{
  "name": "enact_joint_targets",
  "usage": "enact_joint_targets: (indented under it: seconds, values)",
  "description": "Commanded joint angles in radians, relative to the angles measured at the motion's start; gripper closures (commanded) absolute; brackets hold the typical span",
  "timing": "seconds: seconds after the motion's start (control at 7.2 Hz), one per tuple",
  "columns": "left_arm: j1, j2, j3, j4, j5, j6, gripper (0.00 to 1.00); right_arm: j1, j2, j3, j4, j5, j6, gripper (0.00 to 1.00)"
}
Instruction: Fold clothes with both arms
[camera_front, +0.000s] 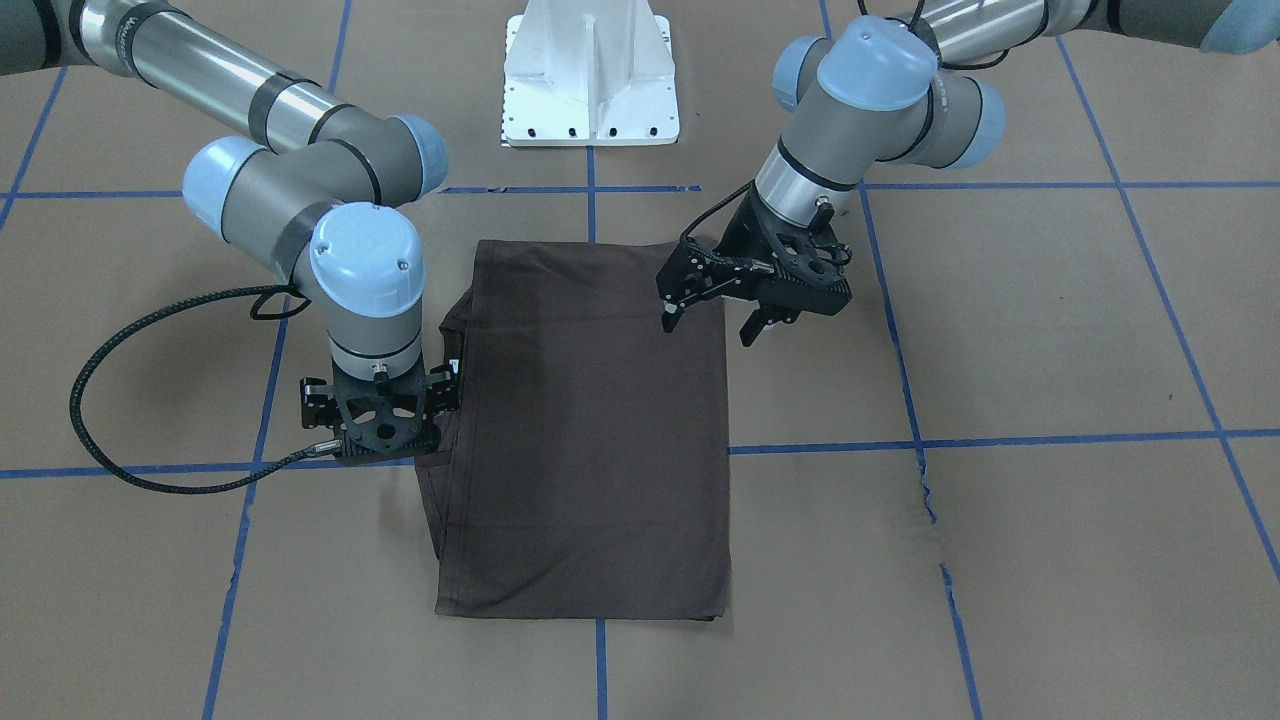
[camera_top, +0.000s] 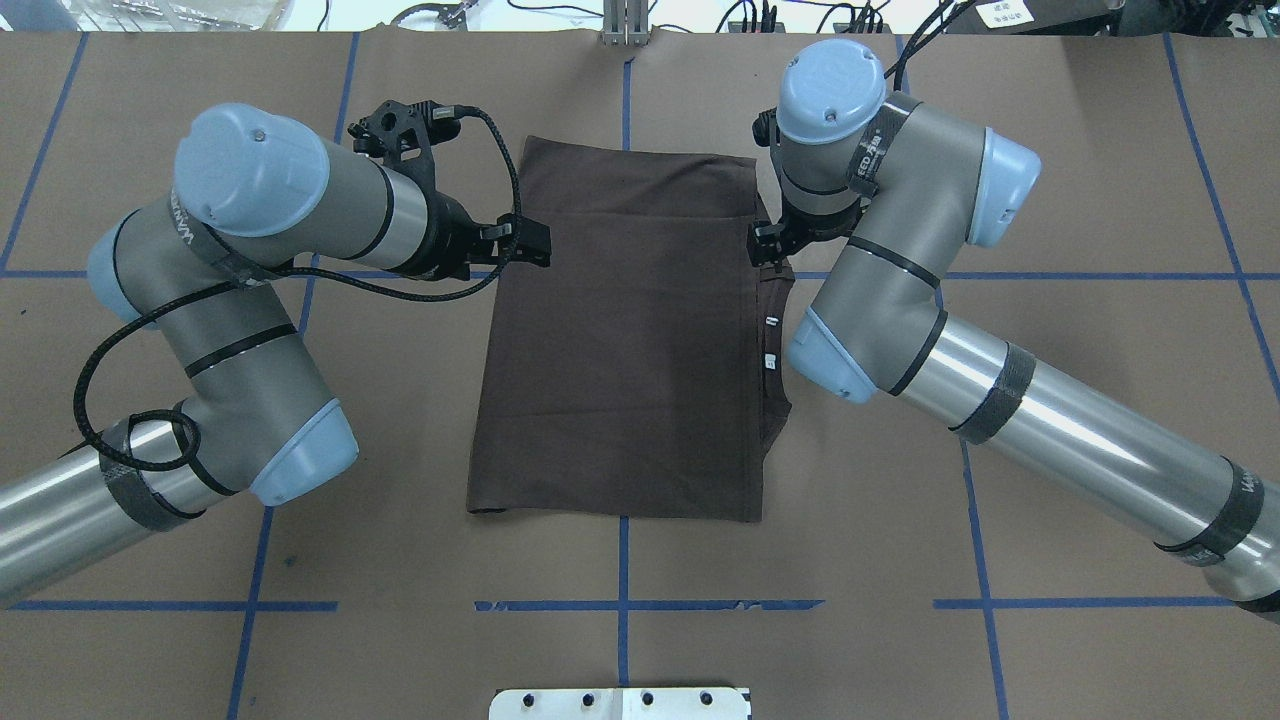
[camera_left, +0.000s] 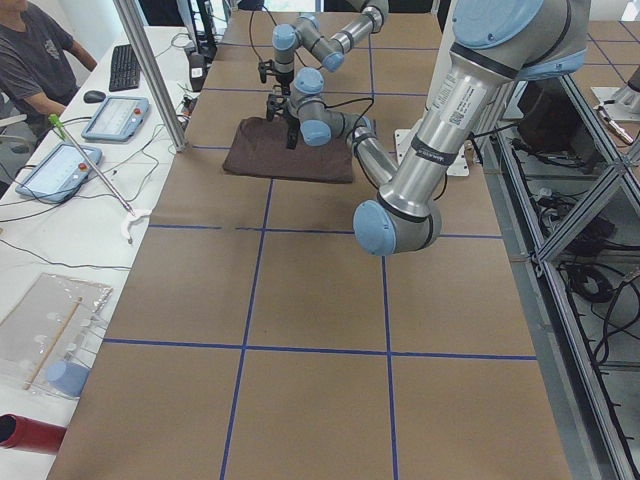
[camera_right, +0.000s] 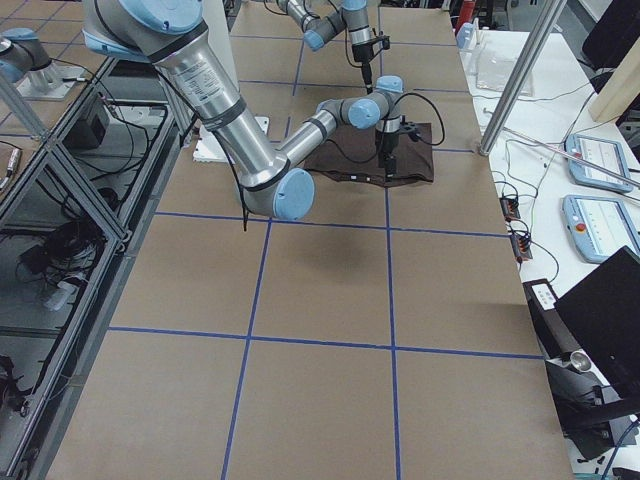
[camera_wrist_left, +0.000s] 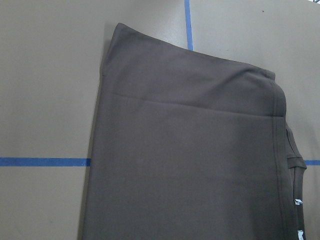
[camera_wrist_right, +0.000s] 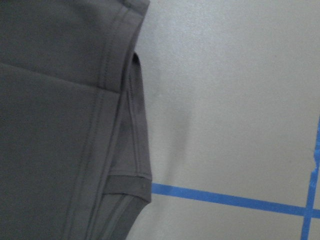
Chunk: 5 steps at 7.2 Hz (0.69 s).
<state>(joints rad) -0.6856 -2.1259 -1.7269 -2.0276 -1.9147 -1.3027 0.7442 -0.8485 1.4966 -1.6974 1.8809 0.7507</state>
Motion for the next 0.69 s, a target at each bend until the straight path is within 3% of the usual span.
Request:
enact_joint_targets:
  seconds: [0.0, 0.14, 0.28, 0.56]
  values:
    - [0.017, 0.056, -0.057, 0.015, -0.068, -0.204, 0.00, 0.004, -0.018, 0.130, 0.005, 0.088, 0.076, 0.00]
    - [0.097, 0.107, -0.112, 0.017, -0.054, -0.307, 0.00, -0.002, -0.071, 0.233, 0.005, 0.122, 0.138, 0.00]
    - [0.182, 0.142, -0.155, 0.033, 0.032, -0.382, 0.00, -0.040, -0.116, 0.331, 0.005, 0.127, 0.242, 0.00]
    - [0.314, 0.144, -0.221, 0.267, 0.185, -0.580, 0.00, -0.101, -0.136, 0.402, 0.007, 0.124, 0.404, 0.00]
